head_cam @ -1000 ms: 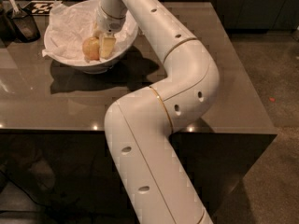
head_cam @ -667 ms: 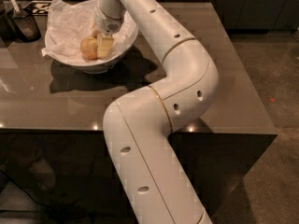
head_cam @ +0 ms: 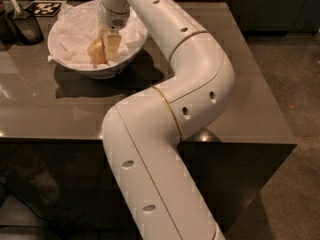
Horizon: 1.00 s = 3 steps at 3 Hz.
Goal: Pick apple from white bowl
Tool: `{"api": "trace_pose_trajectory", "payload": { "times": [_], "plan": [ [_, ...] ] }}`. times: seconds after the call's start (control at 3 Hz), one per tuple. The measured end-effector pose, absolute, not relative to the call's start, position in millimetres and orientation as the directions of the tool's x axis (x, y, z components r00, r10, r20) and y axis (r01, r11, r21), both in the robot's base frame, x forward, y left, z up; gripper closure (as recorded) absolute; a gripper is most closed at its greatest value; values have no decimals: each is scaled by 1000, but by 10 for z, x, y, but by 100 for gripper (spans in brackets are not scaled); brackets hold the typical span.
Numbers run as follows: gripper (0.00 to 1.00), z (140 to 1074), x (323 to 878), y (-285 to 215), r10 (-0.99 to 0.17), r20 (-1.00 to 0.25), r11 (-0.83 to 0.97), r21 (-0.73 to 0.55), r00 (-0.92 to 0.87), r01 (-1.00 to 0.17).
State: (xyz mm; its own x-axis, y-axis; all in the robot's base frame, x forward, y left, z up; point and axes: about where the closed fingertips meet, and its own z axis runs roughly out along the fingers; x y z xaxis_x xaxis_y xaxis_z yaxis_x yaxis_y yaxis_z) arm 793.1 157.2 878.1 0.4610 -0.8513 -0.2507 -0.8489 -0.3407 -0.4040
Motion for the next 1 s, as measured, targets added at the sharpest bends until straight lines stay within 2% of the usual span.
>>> {"api": "trace_pose_trajectory", "payload": {
  "times": [0.67, 1.0],
  "plan": [
    [100, 8904, 7836, 1558, -856, -218, -359, -403, 470, -842],
    [82, 8904, 7836, 1558, -856, -218, -359, -403, 470, -842]
  ]
}}
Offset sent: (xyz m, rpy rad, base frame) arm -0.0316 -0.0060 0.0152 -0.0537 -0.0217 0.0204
